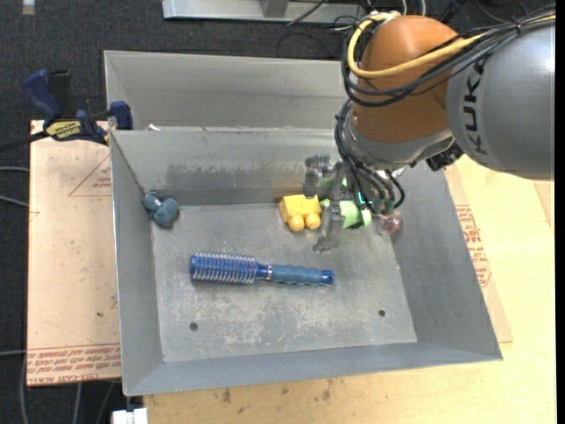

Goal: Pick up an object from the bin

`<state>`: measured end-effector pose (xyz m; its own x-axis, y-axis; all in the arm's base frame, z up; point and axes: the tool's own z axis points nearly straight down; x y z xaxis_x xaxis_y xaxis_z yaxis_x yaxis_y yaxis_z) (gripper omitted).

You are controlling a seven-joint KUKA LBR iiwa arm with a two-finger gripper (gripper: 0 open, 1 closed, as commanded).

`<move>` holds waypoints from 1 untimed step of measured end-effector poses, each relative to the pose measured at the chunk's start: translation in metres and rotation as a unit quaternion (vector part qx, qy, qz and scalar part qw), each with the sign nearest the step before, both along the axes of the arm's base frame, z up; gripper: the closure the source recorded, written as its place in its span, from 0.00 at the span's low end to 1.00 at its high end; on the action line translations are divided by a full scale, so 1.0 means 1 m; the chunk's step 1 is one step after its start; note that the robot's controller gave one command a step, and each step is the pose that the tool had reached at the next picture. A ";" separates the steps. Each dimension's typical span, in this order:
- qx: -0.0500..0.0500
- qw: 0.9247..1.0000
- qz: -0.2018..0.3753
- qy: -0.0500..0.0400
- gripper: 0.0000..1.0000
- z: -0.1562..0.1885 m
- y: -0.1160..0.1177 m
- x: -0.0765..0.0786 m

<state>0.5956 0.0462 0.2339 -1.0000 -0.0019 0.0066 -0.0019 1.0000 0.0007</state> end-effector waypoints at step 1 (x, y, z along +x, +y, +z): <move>0.000 0.997 -0.073 0.001 0.00 -0.080 0.003 -0.056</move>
Offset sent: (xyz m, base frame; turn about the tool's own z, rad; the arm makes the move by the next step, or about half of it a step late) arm -0.0538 0.0020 -0.0759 0.1486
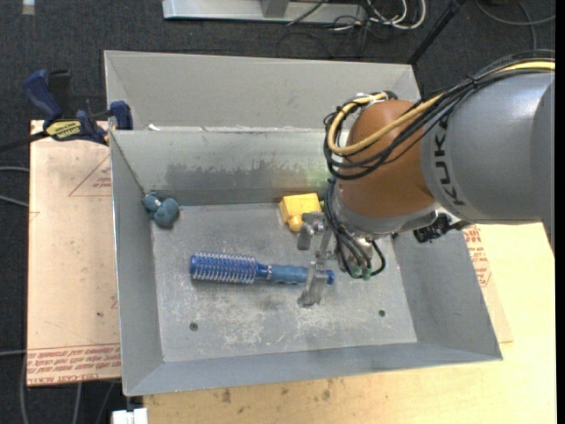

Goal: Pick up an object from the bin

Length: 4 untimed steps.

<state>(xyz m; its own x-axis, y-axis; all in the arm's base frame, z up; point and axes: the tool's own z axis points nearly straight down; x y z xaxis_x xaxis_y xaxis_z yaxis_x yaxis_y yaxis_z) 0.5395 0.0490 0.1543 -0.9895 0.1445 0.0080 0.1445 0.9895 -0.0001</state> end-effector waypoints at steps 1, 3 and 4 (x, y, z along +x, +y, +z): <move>0.000 1.000 -0.022 -0.001 0.00 -0.089 -0.015 0.006; 0.001 1.000 -0.005 -0.009 1.00 0.008 -0.009 0.020; 0.001 1.000 0.002 -0.007 1.00 0.074 -0.005 0.015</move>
Offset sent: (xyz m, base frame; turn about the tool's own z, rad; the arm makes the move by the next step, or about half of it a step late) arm 0.0073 -0.0149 -0.0843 0.0444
